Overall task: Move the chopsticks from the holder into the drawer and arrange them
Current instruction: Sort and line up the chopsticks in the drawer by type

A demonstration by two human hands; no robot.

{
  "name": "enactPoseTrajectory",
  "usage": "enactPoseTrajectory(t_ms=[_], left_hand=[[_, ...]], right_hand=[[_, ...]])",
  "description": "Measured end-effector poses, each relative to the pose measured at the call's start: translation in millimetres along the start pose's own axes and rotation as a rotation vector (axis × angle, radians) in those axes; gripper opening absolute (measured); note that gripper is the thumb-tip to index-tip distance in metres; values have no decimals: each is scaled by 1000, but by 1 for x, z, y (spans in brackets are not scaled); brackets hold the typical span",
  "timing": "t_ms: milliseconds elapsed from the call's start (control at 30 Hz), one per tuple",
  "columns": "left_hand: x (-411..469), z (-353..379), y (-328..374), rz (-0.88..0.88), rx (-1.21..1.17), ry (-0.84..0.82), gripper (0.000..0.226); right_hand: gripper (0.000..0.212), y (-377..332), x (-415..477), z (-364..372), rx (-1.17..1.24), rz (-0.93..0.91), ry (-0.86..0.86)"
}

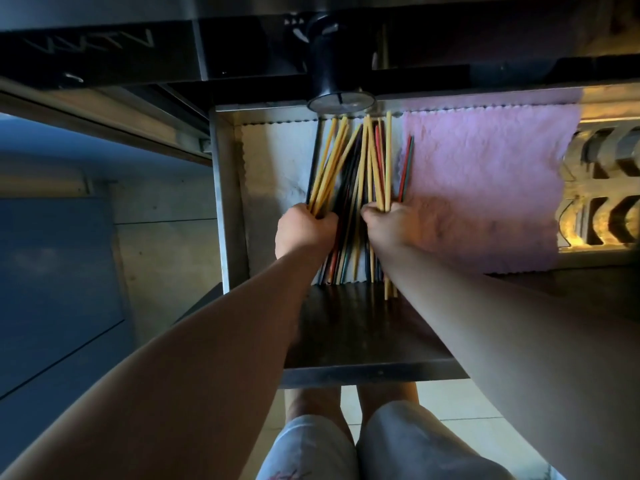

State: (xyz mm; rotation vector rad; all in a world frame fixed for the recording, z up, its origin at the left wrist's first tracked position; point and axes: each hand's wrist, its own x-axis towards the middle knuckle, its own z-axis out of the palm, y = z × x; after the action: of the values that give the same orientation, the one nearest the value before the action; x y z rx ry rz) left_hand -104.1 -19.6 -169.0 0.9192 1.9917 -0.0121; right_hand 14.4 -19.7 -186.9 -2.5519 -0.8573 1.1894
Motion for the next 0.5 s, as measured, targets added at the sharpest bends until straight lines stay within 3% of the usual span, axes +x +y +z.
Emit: enactPoseTrajectory(t_ms=[300, 500], left_hand=[[-4, -18, -8, 24, -56, -59, 25], [-5, -15, -9, -2, -135, -71, 14]], right_hand=[[33, -9, -12, 8, -217, -44, -46], [30, -14, -13, 5, -161, -37, -40]])
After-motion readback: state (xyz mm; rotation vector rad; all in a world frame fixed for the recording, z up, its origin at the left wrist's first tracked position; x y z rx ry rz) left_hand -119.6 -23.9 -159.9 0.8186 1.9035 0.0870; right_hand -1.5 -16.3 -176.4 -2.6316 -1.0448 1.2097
